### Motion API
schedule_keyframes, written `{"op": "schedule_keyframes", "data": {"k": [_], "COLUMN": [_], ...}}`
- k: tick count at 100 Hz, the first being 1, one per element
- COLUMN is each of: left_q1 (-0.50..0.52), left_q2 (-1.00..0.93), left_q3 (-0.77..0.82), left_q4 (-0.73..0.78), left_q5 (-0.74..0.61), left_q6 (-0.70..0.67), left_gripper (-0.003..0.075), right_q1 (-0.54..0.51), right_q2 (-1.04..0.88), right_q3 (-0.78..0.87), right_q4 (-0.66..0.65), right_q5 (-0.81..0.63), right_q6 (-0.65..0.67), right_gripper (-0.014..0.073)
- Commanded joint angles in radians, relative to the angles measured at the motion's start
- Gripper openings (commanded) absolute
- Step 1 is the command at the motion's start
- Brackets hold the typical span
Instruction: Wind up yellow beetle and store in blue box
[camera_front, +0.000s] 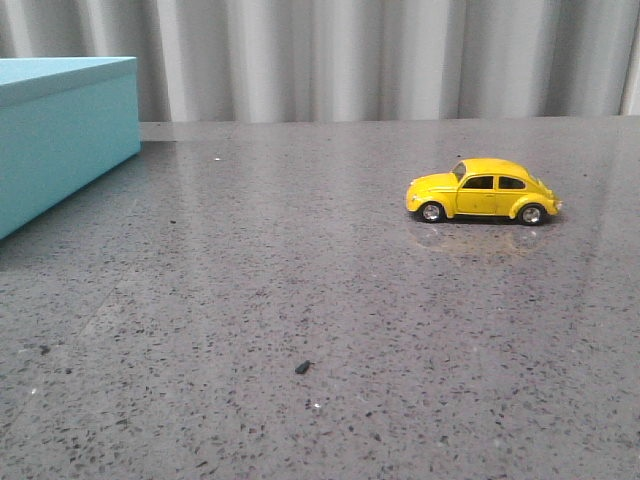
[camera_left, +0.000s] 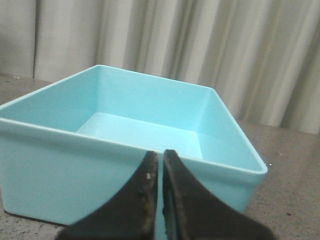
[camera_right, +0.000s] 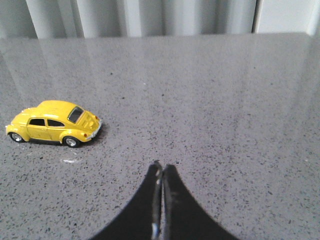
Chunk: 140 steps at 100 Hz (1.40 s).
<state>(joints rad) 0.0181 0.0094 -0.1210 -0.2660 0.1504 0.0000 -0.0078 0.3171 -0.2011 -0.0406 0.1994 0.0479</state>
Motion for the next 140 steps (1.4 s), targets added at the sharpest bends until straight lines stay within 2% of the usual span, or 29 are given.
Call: {"op": "schedule_keyframes", "data": {"k": [1,9,34,55,84,106,140], "left_q1": [0.003,0.003,0.003,0.003,0.003,0.003,0.003], "left_q2": [0.043,0.058,0.071,0.071,0.071,0.071,0.071], "left_q3": [-0.068,-0.093,-0.105,-0.105,-0.105,-0.105,-0.105], "left_q4": [-0.007,-0.007,-0.009,-0.009,-0.009,-0.009,-0.009], "left_q5": [-0.055,-0.059,-0.09,-0.09,-0.09,-0.086,-0.053], "left_q6": [-0.014,-0.014,-0.014,-0.014,-0.014,-0.014,-0.014], "left_gripper": [-0.0021,-0.0021,-0.0021,-0.0021,-0.0021,-0.0021,-0.0021], "right_q1": [-0.006,-0.006,-0.004,0.013,0.145,0.248,0.302], "right_q2": [0.061,0.107,0.142,0.227,0.564,0.834,1.154], "right_q3": [-0.104,-0.17,-0.197,-0.324,-0.617,-0.856,-1.198], "right_q4": [0.001,0.024,0.027,0.027,0.021,0.021,0.055], "right_q5": [0.056,0.183,0.128,0.252,0.424,0.494,0.747], "right_q6": [-0.003,-0.003,-0.003,-0.005,-0.005,-0.005,-0.005], "right_gripper": [-0.0061,-0.0061,-0.0061,-0.0061,-0.0061,-0.0061,-0.0061]}}
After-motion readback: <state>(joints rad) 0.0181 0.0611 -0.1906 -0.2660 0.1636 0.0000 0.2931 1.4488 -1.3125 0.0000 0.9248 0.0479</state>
